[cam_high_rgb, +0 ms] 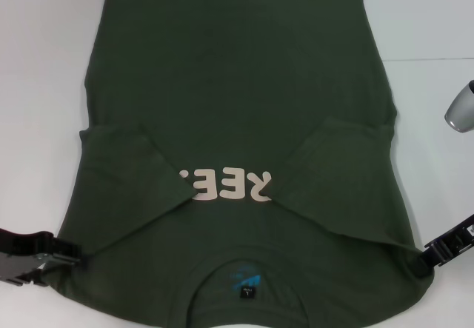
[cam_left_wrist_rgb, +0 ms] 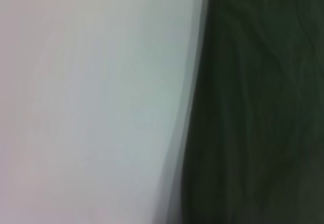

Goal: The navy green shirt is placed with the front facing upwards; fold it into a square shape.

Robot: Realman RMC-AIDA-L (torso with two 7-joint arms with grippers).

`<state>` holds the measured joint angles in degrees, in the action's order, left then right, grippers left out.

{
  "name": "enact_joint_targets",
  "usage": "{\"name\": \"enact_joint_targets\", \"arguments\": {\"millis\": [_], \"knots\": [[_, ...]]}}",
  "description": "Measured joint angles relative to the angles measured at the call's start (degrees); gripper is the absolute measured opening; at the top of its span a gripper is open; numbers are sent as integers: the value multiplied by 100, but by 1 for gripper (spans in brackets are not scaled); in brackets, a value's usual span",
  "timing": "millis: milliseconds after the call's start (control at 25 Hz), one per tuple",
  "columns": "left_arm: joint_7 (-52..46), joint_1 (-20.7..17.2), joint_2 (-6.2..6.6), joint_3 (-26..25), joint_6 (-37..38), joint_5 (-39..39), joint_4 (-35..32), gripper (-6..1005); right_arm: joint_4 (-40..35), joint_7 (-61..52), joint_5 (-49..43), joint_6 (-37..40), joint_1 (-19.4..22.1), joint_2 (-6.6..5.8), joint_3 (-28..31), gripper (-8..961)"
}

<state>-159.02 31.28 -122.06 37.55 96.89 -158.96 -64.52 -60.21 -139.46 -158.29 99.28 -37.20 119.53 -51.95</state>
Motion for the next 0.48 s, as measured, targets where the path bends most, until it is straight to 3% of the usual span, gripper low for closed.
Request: {"name": "enact_joint_targets", "arguments": {"millis": [120,480], "knots": [[35,3,-7,15,-47,-21,18,897,0,6,0,-4,2,0,1,56],[80,26,-9,19,-63,-23,26,497,0,22,0,-13,-15,0,1,56]]}}
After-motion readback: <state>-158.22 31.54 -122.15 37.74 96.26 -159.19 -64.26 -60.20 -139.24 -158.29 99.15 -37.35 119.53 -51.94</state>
